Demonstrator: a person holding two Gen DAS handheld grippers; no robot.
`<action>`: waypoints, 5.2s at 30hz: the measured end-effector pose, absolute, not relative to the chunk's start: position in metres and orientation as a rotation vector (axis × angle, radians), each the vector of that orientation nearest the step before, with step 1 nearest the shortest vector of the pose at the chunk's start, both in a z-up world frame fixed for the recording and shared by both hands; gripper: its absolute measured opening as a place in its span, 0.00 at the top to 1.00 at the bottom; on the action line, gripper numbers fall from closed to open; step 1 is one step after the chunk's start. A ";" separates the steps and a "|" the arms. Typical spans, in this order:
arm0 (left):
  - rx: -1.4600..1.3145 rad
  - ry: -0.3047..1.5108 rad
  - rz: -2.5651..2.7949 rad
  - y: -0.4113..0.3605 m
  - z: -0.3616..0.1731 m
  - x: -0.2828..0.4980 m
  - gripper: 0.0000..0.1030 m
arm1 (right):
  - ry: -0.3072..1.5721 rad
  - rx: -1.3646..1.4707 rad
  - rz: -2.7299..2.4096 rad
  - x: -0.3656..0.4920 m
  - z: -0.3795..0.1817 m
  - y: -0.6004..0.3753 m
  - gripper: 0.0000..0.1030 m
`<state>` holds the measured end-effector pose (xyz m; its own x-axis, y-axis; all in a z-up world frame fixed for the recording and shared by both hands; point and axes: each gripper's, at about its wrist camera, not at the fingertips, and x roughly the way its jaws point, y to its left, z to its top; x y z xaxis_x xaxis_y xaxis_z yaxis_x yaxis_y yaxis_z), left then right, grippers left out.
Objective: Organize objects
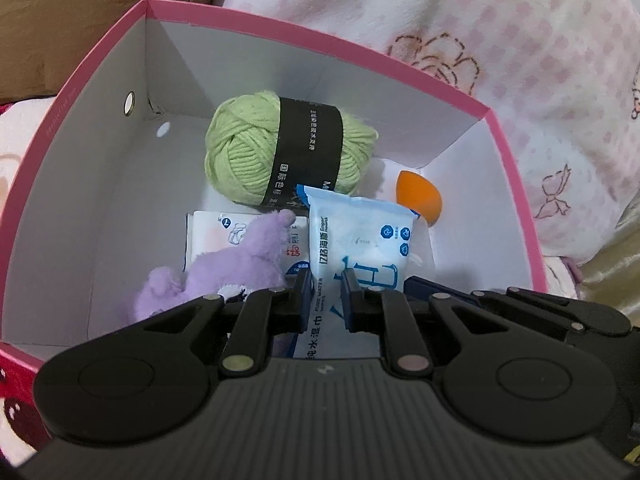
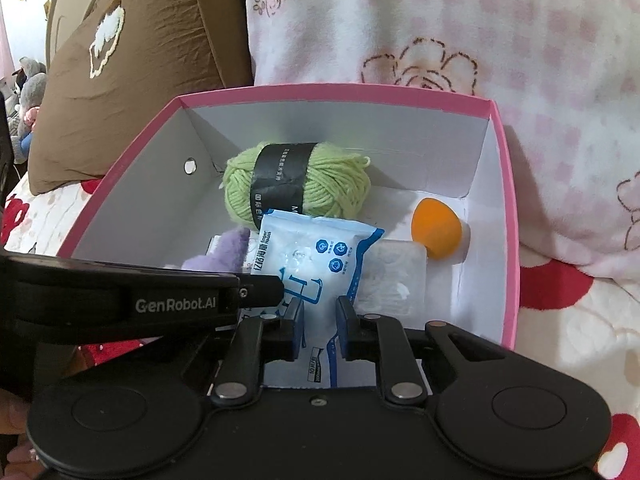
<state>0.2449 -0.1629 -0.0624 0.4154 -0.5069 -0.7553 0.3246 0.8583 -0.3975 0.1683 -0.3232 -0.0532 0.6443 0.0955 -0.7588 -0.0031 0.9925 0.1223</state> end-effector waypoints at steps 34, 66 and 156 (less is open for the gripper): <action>-0.090 0.953 -0.522 -0.095 0.082 0.140 0.82 | 0.706 0.094 0.082 0.060 0.073 -0.276 0.55; -0.020 0.954 -0.451 -0.040 0.088 0.087 0.27 | 0.750 0.070 -0.055 -0.005 0.080 -0.271 0.07; 0.042 1.069 -0.363 -0.043 0.083 0.077 0.01 | 0.856 0.098 -0.159 -0.021 0.074 -0.280 0.06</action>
<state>0.0767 -0.0431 0.0827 0.4277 -0.2704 -0.8625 0.3111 0.9400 -0.1404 -0.0205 -0.2805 0.0737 0.6445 -0.1005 -0.7579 0.1790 0.9836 0.0217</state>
